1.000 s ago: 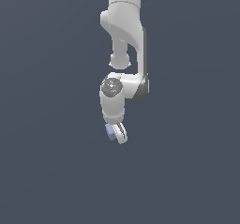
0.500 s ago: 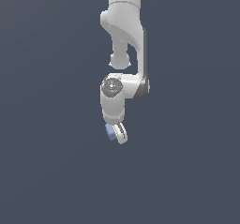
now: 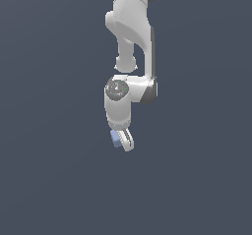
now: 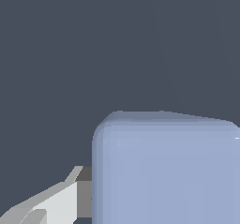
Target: Pick up the object and move it to a goal position.
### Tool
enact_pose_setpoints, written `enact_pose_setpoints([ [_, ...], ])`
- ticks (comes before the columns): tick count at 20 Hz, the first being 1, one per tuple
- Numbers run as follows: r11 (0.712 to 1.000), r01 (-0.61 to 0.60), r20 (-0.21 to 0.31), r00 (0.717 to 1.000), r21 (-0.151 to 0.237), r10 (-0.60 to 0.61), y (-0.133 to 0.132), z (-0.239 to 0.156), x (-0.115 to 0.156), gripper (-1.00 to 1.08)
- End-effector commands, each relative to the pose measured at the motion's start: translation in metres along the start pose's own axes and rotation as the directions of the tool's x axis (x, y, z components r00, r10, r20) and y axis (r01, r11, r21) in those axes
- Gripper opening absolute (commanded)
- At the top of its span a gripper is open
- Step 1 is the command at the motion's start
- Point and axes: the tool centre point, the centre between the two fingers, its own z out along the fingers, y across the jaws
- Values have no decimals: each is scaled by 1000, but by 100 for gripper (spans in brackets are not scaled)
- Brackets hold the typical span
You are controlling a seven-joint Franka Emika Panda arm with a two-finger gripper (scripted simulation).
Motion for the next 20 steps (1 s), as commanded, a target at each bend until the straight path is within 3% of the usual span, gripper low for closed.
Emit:
enact_pose_setpoints([
  [1, 1000, 0, -1, 1000, 1, 0, -5, -11, 3, -100],
  [20, 1000, -1, -2, 1000, 0, 1, -70, -140, 33, -100],
])
